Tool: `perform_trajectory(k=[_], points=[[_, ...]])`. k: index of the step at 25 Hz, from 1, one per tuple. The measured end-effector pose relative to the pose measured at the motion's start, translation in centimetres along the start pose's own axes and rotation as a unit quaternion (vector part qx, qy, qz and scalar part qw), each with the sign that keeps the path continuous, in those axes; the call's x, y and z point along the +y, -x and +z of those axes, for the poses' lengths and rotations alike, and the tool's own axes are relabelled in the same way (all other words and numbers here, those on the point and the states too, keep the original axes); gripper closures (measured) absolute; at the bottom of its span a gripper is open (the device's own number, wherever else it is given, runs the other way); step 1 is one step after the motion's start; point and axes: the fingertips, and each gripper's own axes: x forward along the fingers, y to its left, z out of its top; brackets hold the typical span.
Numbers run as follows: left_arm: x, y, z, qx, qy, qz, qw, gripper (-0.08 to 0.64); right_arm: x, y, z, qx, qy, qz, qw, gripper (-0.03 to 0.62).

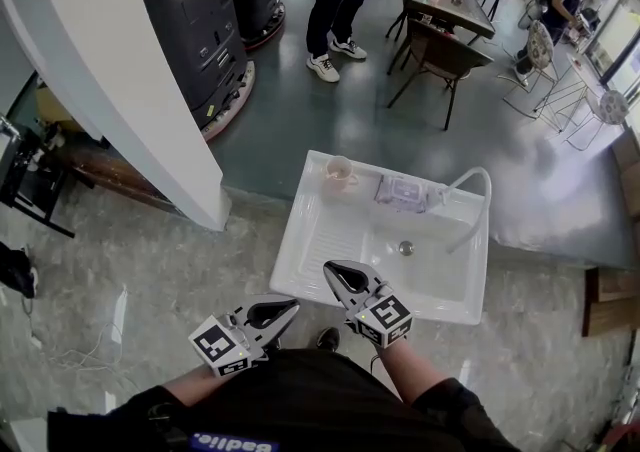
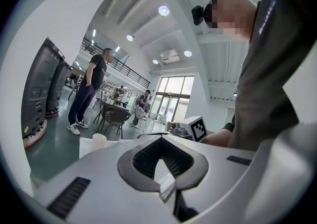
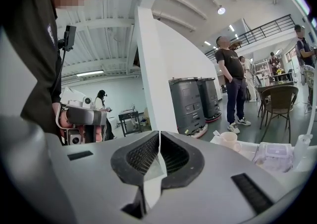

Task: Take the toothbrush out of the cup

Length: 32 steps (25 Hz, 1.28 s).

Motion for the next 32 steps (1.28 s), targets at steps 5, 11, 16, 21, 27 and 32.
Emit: perform_trajectory(k=[5,11,16,21,27,32], points=[[0.2,0.3,-0.2,0.0,0.0,0.006,1.0,0.551,-1.3,-0.7,-0.3,0.008,-0.008,-0.013,1.0,0.58],[0.5,0.7,-0.3,-0.002,0.0,0.014,0.9999,0.551,-3.1,-1.5,-1.6,0.02,-0.002,-0.029,0.999,0.58],[0.7,0.8,-0.3,-0.004,0.003,0.017,0.9998,0.551,-4.7,-2.3,-2.4,0.035,0.007,-0.041,0.999,0.58],[0.7,0.8,-0.6,-0.004,0.004,0.018,0.9998,0.551,-6.1,-3.4,-2.0,0.051,0.036,-0.054,0.997,0.578],[0.8,0.9,-0.6,-0.009,0.007,0.021,0.9997,0.551,-7.9,-5.0,-2.8,0.065,0.036,-0.066,0.995,0.578],[1.0,1.1,-0.7,-0.011,0.009,0.026,0.9996,0.551,-8.5,-6.3,-2.8,0.075,0.064,-0.066,0.993,0.57]])
